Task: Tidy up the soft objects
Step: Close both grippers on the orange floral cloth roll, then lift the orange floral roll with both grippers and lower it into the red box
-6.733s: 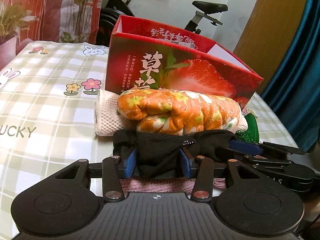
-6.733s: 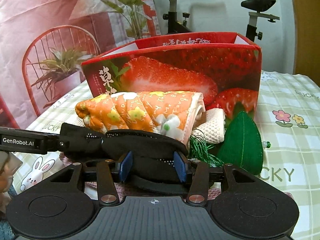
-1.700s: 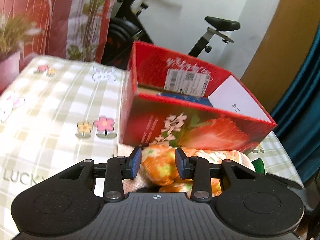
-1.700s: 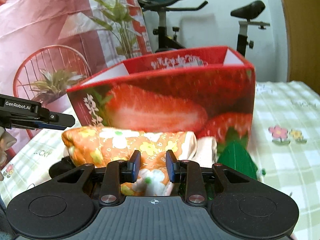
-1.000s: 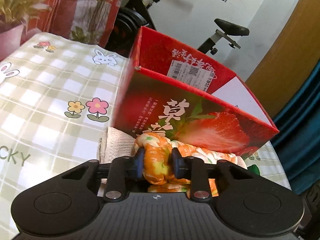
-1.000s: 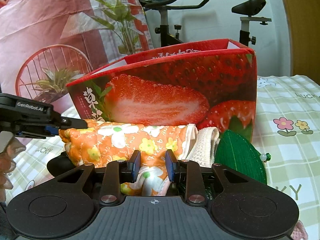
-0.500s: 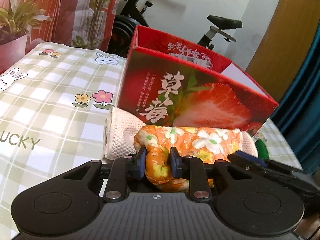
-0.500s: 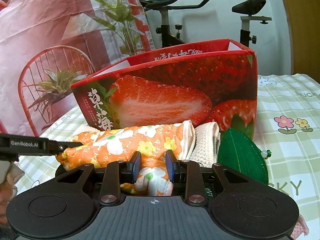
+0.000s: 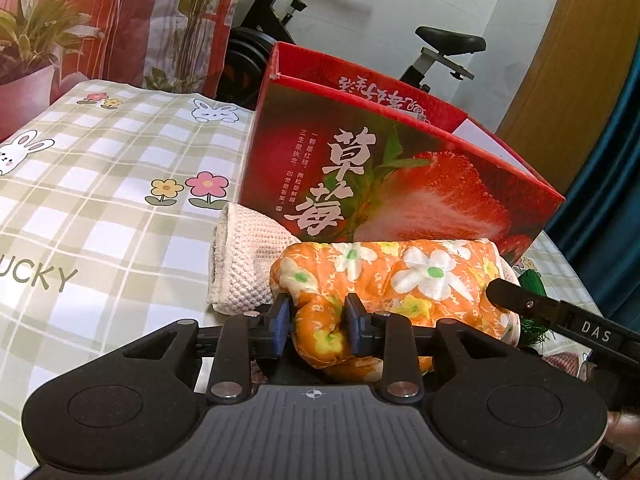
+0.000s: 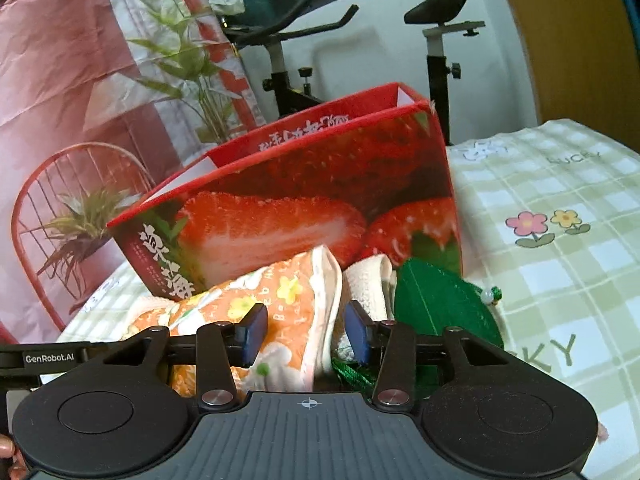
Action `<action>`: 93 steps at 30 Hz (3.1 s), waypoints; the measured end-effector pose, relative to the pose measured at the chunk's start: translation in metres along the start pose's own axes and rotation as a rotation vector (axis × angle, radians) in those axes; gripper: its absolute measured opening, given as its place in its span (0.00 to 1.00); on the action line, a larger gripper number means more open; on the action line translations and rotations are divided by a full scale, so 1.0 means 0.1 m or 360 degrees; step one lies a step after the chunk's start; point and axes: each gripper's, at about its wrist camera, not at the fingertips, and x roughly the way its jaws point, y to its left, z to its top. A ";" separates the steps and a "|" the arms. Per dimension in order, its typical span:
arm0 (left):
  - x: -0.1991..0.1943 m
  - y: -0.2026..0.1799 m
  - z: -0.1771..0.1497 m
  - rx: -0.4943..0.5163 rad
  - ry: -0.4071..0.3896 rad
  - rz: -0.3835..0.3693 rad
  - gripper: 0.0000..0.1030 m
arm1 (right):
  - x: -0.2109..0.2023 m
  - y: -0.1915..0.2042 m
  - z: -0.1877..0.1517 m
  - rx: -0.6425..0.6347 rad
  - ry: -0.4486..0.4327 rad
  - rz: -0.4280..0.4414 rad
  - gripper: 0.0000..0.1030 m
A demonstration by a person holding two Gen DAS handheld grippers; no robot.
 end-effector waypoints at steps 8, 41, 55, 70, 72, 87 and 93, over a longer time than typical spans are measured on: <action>0.00 0.00 0.00 0.0000 0.0000 0.0000 0.32 | 0.05 0.08 -0.05 -0.0049 0.0055 0.0088 0.42; -0.43 -0.11 0.17 0.0012 -0.0251 -0.0127 0.18 | -0.36 0.34 0.19 -0.0261 -0.0151 0.0166 0.13; -0.82 -0.37 0.67 0.0211 -0.0523 -0.0177 0.18 | -0.65 0.56 0.68 -0.0394 -0.0346 0.0204 0.13; -0.70 -0.53 1.13 0.0302 -0.0631 -0.0159 0.18 | -0.49 0.57 1.48 -0.0448 -0.0360 0.0250 0.13; -0.64 -0.54 1.22 0.0296 -0.0650 -0.0150 0.18 | -0.40 0.57 1.58 -0.0450 -0.0363 0.0244 0.13; 0.17 -0.52 1.76 0.0257 -0.0482 -0.0002 0.18 | 0.58 0.42 1.94 -0.0458 -0.0182 0.0036 0.13; 0.44 -0.50 1.78 0.0256 -0.0353 0.0018 0.18 | 0.97 0.27 1.88 -0.0392 -0.0022 -0.0075 0.13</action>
